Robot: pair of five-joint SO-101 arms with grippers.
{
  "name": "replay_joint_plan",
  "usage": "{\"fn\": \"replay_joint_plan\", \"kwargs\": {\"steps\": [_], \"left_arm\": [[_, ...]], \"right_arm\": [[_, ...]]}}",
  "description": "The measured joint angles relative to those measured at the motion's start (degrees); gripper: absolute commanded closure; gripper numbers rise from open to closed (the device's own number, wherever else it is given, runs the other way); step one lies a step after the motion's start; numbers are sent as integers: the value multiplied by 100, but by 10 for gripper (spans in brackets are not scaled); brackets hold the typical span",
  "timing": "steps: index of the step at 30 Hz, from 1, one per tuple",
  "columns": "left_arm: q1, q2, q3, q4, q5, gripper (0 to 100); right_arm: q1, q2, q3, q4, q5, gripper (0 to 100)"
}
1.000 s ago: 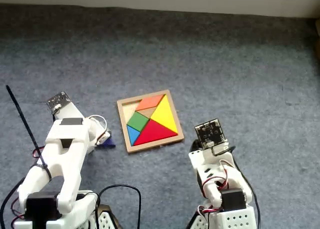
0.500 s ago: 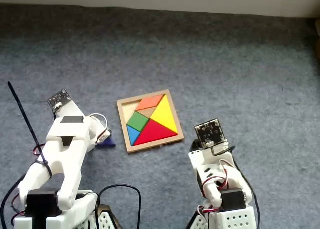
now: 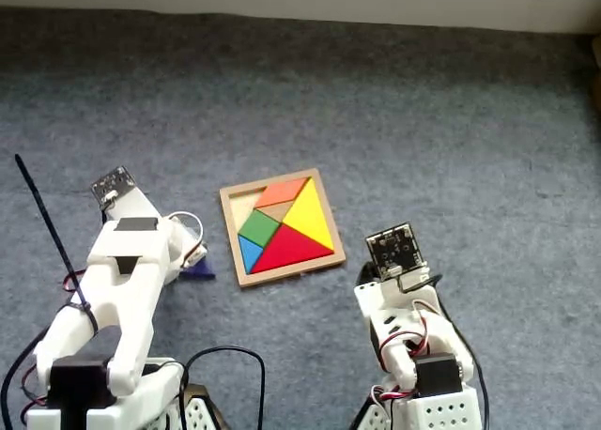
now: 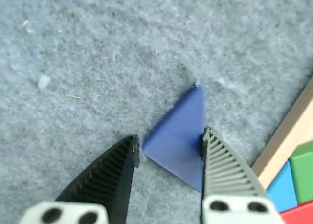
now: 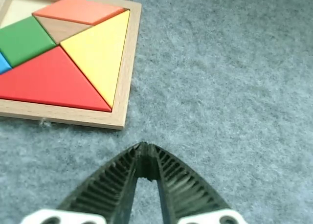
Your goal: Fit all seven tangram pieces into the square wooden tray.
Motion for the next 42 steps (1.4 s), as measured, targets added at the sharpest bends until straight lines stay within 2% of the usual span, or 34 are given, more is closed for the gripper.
{"fn": "replay_joint_plan", "kwargs": {"steps": [10, 16, 21, 25, 28, 32, 38, 42], "left_arm": [[0, -132, -255, 105, -185, 937], [0, -1055, -949, 1064, -281, 936], [668, -1618, -1257, 1459, -782, 936], [1222, -1670, -1275, 1380, -897, 934], [1380, -1670, -1275, 1204, -897, 933], [1336, -1670, -1275, 1073, -897, 907], [782, -1670, -1275, 1046, -897, 680], [316, -1670, -1275, 1046, -941, 700]], "right_arm": [[0, 0, 0, 0, 0, 992], [0, 0, 0, 0, 0, 992], [0, 0, 0, 0, 0, 992], [0, 0, 0, 0, 0, 992], [0, 0, 0, 0, 0, 992], [0, 0, 0, 0, 237, 992], [0, 0, 0, 0, 360, 992], [0, 0, 0, 0, 378, 992]]}}
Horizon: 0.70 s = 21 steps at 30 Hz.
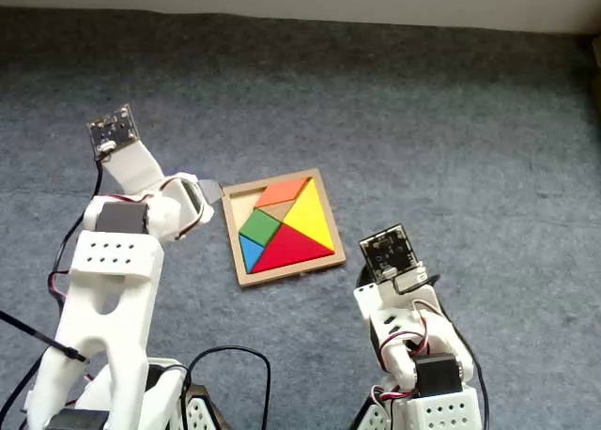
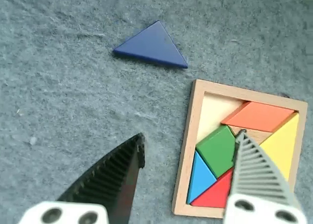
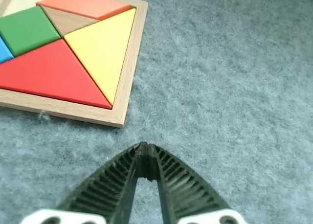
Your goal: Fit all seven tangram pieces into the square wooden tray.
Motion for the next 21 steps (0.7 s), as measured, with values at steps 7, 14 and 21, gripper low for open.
{"fn": "replay_joint_plan", "kwargs": {"steps": [7, 14, 21], "left_arm": [[-123, 0, 0, 0, -985, 723], [-343, 747, -1002, 501, -1679, 723], [-484, 2980, -3473, 2154, -3578, 723]], "right_arm": [[0, 0, 0, 0, 26, 992], [0, 0, 0, 0, 26, 992], [0, 0, 0, 0, 26, 992]]}}
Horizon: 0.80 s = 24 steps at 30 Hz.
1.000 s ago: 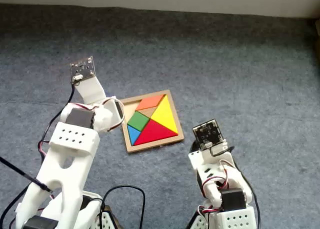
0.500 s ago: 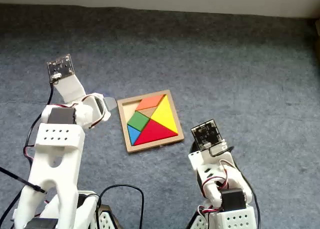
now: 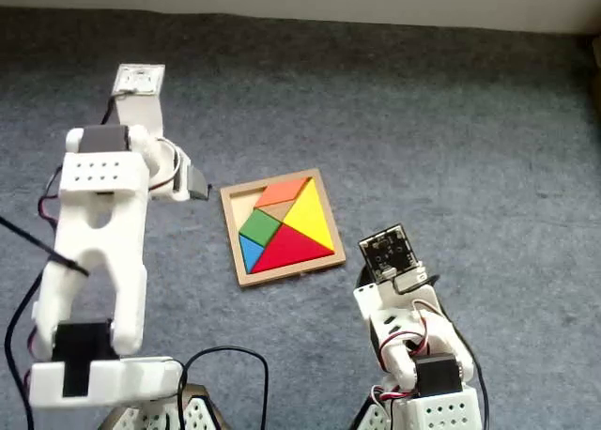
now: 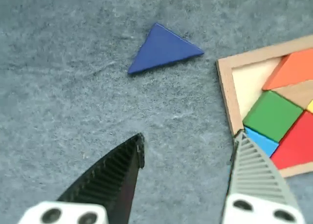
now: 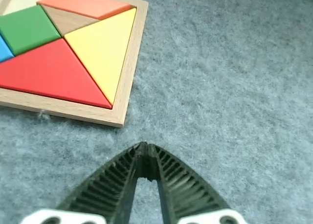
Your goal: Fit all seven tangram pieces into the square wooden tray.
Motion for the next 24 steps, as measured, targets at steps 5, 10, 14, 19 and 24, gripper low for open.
{"fn": "replay_joint_plan", "kwargs": {"steps": [5, 10, 14, 19, 24], "left_arm": [[-9, 1398, -1802, 985, -1749, 723], [-9, 2505, -3174, 1336, -3393, 723], [-9, 3200, -3771, 1389, -4642, 723], [-9, 3789, -4123, 1389, -5468, 724], [-9, 4149, -4413, 1389, -5916, 782]], "right_arm": [[0, 0, 0, 0, 0, 992], [0, 0, 0, 0, 0, 992], [0, 0, 0, 0, 0, 992], [0, 0, 0, 0, 0, 992], [0, 0, 0, 0, 0, 992]]}}
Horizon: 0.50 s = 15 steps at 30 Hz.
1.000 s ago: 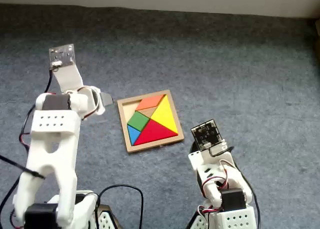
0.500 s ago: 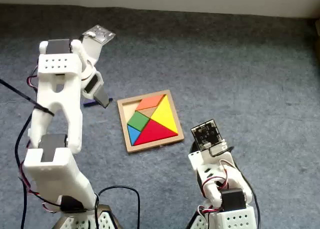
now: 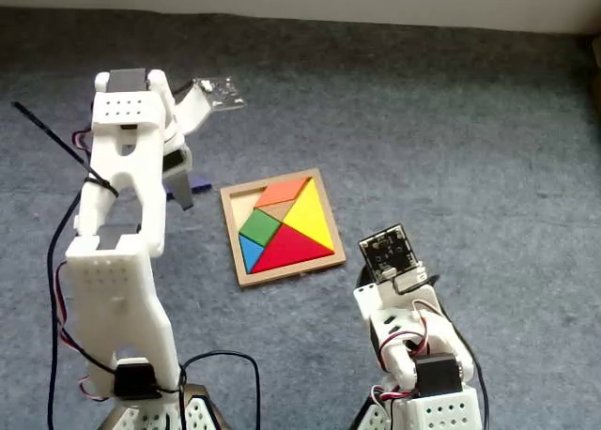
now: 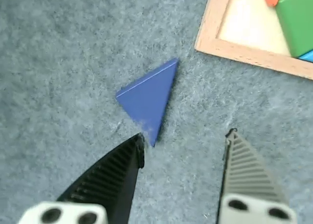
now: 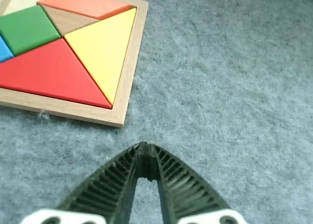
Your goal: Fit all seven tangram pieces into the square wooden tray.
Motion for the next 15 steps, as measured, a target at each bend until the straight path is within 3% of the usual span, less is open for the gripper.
{"fn": "replay_joint_plan", "kwargs": {"steps": [5, 15], "left_arm": [[0, 510, -466, 0, -413, 786], [-9, 1697, -1662, -9, -457, 786]], "right_arm": [[0, 0, 0, 0, 0, 992], [0, 0, 0, 0, 0, 992]]}}
